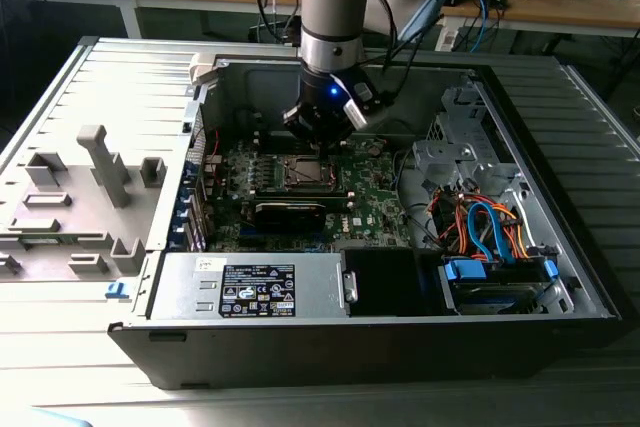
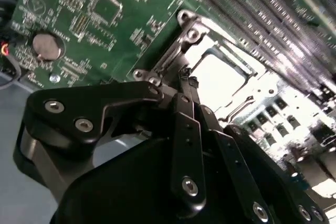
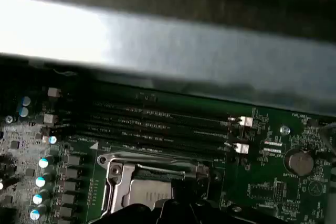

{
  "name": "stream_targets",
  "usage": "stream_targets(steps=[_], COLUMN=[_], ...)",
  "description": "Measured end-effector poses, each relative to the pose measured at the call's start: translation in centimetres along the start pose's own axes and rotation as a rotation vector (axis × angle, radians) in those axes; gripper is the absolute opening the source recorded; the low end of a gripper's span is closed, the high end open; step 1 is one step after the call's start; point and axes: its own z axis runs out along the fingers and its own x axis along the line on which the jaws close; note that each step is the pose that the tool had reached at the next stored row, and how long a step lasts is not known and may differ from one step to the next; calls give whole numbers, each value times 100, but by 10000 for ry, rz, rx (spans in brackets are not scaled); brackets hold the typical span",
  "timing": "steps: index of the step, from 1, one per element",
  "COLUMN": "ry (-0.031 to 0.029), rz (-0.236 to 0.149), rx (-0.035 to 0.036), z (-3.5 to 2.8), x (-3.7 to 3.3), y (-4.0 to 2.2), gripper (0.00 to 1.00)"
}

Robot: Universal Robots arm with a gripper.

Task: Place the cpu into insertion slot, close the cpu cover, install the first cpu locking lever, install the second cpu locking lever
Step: 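Install the first cpu locking lever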

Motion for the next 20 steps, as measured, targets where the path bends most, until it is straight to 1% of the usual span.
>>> stream_targets(steps=[1, 2, 4, 5, 10, 12, 14, 20], ry=[17, 17, 16, 16, 16, 17, 17, 16], rz=[-2, -1, -1, 0, 0, -1, -1, -1], rx=[109, 113, 112, 112, 113, 112, 112, 112], z=[-51, -83, -123, -161, -283, -323, -358, -360], x=[12, 13, 15, 15, 14, 13, 12, 12], y=[-88, -97, -107, -113, -120, -120, -120, -120], gripper=[11, 11, 11, 11, 11, 11, 11, 11])
